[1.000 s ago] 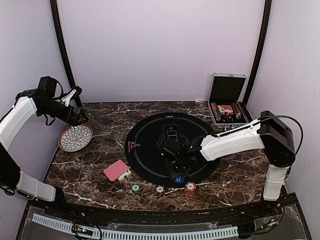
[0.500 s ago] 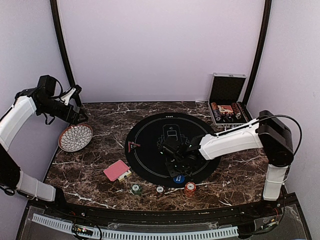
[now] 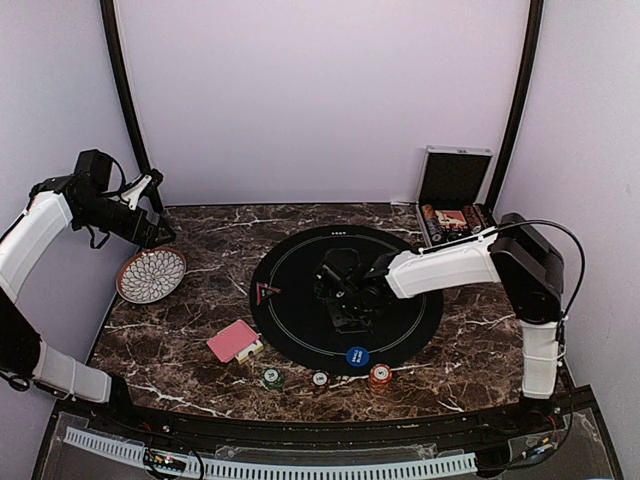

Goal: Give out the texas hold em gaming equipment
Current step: Move the big blind button to the big blind area.

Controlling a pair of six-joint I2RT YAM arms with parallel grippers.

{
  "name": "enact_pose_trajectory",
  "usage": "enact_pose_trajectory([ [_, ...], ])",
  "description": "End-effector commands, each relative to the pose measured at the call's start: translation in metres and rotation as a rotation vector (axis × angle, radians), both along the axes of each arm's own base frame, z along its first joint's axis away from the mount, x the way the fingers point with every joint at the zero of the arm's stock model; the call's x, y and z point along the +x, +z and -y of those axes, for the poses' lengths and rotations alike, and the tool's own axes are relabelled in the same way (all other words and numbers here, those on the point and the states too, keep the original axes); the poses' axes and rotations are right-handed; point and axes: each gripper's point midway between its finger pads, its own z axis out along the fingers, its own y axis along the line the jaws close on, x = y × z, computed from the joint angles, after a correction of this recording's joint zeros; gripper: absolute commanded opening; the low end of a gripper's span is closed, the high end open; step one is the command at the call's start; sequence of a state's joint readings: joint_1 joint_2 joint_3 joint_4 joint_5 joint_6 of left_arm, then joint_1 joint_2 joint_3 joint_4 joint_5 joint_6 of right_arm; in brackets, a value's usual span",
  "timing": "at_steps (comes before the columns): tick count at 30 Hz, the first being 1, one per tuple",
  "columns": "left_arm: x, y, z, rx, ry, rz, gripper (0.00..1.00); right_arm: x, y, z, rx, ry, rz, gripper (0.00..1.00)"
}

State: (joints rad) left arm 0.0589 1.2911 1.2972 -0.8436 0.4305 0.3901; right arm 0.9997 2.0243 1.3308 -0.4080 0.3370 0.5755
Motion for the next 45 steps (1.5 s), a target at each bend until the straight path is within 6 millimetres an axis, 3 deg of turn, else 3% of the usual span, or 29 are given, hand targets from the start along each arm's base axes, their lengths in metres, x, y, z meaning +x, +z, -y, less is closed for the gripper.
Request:
enact_pose_trajectory([
  [1,-0.004,0.012,0.001,0.000,-0.016,0.024,0.99,0.031,-0.018,0.017,-0.070,-0.034,0.023,0.45],
  [11,-0.005,0.011,0.001,0.002,-0.023,0.015,0.99,0.095,-0.017,0.016,-0.052,-0.054,0.078,0.45],
  [16,-0.007,0.009,0.000,0.013,-0.025,0.013,0.99,0.098,0.017,0.012,-0.014,-0.029,0.124,0.57],
  [21,-0.006,0.008,-0.001,0.021,-0.023,0.015,0.99,0.072,0.047,0.002,0.068,0.008,0.135,0.60],
  [27,-0.006,0.011,-0.001,0.022,-0.023,0.024,0.99,0.019,0.040,-0.011,0.075,0.056,0.094,0.72],
  [31,-0.006,0.013,0.000,0.018,-0.027,0.028,0.99,-0.001,0.023,-0.010,0.069,0.048,0.053,0.73],
  [36,-0.006,0.014,0.000,0.017,-0.026,0.027,0.99,-0.009,0.002,-0.004,0.034,0.026,0.021,0.66],
  [45,-0.005,0.016,-0.001,0.021,-0.022,0.033,0.99,-0.004,-0.018,-0.002,-0.018,0.008,0.019,0.51],
])
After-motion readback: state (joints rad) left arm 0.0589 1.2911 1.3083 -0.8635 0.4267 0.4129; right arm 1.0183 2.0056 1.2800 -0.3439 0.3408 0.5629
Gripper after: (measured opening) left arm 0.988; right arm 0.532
